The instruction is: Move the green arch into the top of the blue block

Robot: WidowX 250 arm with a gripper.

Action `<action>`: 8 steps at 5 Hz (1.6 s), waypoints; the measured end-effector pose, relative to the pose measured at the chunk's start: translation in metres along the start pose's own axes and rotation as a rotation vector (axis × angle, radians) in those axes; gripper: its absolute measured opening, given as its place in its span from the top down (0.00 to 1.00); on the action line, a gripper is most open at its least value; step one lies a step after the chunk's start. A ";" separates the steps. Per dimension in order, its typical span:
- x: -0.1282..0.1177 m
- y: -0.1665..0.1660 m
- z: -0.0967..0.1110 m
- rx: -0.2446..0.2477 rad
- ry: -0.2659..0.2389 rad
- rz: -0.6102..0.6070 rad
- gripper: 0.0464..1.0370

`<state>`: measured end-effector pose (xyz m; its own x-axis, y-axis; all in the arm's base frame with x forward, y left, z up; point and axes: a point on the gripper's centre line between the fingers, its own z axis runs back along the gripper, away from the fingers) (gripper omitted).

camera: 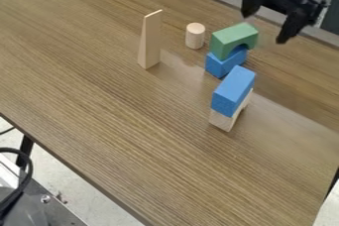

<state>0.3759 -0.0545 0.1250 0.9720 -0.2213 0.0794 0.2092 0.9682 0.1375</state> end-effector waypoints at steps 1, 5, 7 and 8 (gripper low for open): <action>0.007 0.022 -0.006 -0.004 0.016 0.016 0.04; 0.004 0.048 -0.033 -0.061 0.081 0.052 0.04; 0.009 0.039 -0.051 -0.077 0.117 0.015 0.04; 0.009 0.038 -0.055 -0.083 0.126 0.012 0.07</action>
<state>0.3991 -0.0130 0.0764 0.9792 -0.1979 -0.0446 0.2002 0.9782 0.0551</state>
